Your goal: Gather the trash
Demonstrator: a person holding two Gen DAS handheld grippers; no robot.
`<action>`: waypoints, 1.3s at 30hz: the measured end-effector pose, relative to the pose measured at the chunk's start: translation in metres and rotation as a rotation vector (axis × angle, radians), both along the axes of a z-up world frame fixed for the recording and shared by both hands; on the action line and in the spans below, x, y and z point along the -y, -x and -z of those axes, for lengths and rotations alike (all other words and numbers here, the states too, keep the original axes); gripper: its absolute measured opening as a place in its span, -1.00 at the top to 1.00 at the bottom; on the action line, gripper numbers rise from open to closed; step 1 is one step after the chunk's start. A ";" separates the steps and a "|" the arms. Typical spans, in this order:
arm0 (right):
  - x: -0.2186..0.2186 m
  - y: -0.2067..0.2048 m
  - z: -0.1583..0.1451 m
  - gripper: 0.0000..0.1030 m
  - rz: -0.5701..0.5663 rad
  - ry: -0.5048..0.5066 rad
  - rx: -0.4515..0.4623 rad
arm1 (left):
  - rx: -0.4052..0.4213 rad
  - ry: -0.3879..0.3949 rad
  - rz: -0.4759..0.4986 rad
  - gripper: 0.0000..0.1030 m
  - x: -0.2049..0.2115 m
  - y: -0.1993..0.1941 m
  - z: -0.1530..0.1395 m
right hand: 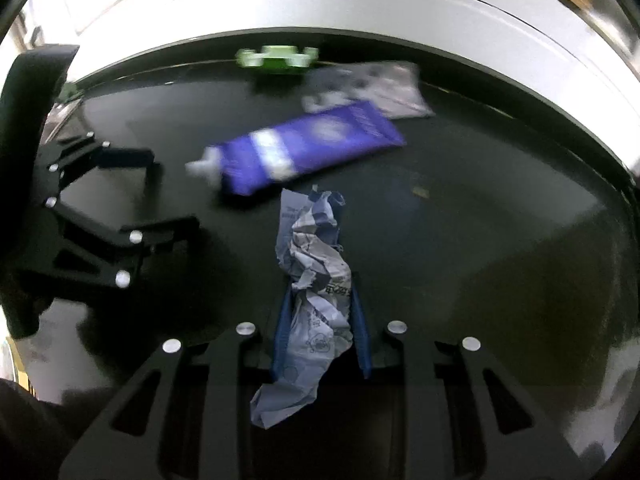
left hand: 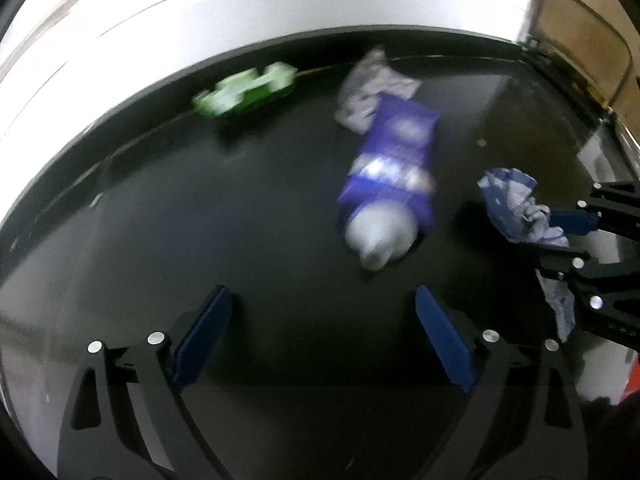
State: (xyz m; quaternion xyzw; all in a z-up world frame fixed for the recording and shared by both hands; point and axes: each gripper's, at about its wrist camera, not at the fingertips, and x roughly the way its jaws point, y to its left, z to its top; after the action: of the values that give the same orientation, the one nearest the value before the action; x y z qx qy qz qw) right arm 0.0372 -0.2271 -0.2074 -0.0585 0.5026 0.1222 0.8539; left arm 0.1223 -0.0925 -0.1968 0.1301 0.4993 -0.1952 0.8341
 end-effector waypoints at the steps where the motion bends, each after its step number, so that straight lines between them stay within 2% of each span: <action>1: 0.009 0.002 0.002 0.46 0.014 0.001 -0.002 | 0.005 0.003 0.018 -0.77 0.009 -0.005 0.000; 8: 0.058 -0.002 0.006 0.46 0.096 0.002 -0.007 | 0.042 0.020 0.110 -0.75 0.058 -0.045 0.003; 9: 0.061 -0.004 0.006 0.46 0.104 -0.003 -0.007 | 0.050 0.022 0.118 -0.61 0.061 -0.047 0.002; 10: 0.063 -0.004 0.005 0.46 0.108 -0.005 -0.006 | 0.060 0.026 0.125 -0.35 0.062 -0.048 0.000; 12: 0.064 -0.005 0.005 0.46 0.111 -0.007 -0.002 | 0.062 0.015 0.135 -0.01 0.066 -0.050 -0.003; 18: 0.056 -0.016 0.005 0.46 0.099 -0.020 -0.008 | 0.031 0.007 0.084 0.01 0.058 -0.044 -0.008; 26: 0.034 0.002 -0.021 0.46 0.056 -0.028 0.043 | 0.070 0.016 -0.022 0.03 0.016 0.012 -0.038; 27: 0.028 0.007 -0.025 0.46 0.043 -0.025 0.050 | 0.073 0.014 -0.037 0.30 0.010 0.021 -0.041; 28: 0.024 0.010 -0.028 0.46 0.033 -0.025 0.057 | 0.076 0.006 -0.049 0.67 0.006 0.030 -0.043; 33: -0.010 0.030 -0.039 0.46 -0.042 -0.012 0.083 | 0.070 0.006 -0.136 0.68 -0.033 0.077 -0.044; 36: -0.022 0.042 -0.042 0.46 -0.050 -0.016 0.076 | 0.028 0.025 -0.205 0.67 -0.057 0.094 -0.036; 38: -0.024 0.051 -0.047 0.46 -0.034 -0.029 0.075 | 0.006 0.081 -0.260 0.48 -0.068 0.098 -0.037; 39: -0.024 0.055 -0.048 0.46 -0.030 -0.025 0.080 | 0.009 0.090 -0.273 -0.07 -0.068 0.098 -0.039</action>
State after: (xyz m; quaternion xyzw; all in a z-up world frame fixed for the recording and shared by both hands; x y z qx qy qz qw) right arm -0.0173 -0.2031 -0.1595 -0.0600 0.4657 0.1388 0.8719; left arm 0.0242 -0.0250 -0.1582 0.0242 0.4991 -0.1013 0.8602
